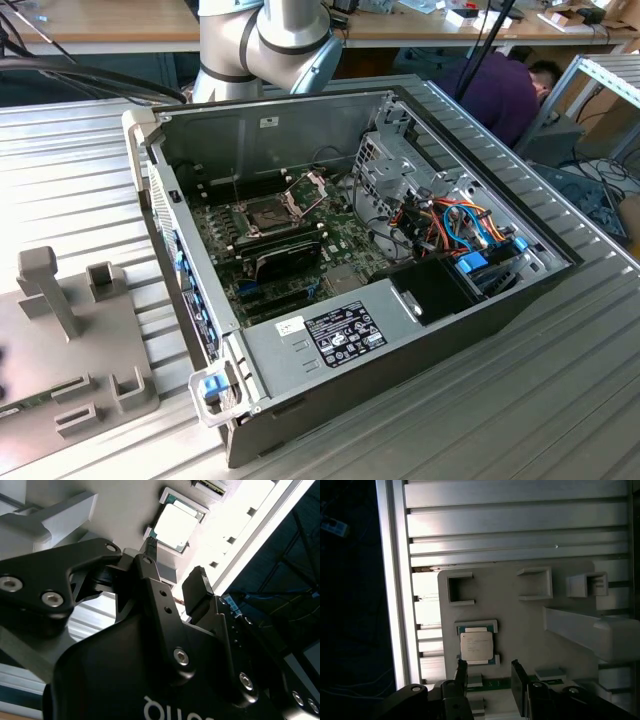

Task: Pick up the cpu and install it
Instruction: 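Pick up the cpu and move it towards the insertion slot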

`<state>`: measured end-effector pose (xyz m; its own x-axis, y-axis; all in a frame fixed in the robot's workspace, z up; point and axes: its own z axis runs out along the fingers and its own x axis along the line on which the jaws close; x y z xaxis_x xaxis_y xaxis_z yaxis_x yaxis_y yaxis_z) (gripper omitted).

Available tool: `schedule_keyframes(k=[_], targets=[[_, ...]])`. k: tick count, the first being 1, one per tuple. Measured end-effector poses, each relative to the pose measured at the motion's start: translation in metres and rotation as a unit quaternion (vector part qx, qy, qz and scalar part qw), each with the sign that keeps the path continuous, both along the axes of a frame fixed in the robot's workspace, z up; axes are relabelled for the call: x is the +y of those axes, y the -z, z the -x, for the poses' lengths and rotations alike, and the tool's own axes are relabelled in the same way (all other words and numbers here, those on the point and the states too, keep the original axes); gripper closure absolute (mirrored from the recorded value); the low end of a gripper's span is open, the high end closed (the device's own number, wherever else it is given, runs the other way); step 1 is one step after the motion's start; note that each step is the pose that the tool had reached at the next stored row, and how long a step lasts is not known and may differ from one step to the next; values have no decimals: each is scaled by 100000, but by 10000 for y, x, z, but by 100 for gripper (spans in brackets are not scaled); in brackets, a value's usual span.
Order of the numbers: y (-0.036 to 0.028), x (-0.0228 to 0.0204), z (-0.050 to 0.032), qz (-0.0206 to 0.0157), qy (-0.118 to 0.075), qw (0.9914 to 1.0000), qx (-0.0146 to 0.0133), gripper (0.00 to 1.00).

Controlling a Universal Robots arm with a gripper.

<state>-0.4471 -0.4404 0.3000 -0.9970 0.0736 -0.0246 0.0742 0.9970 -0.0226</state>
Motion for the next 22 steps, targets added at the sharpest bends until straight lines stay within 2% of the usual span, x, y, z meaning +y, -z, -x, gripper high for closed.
schedule_keyframes(k=[22], targets=[[41,0,0,5,0,100000,9,52]])
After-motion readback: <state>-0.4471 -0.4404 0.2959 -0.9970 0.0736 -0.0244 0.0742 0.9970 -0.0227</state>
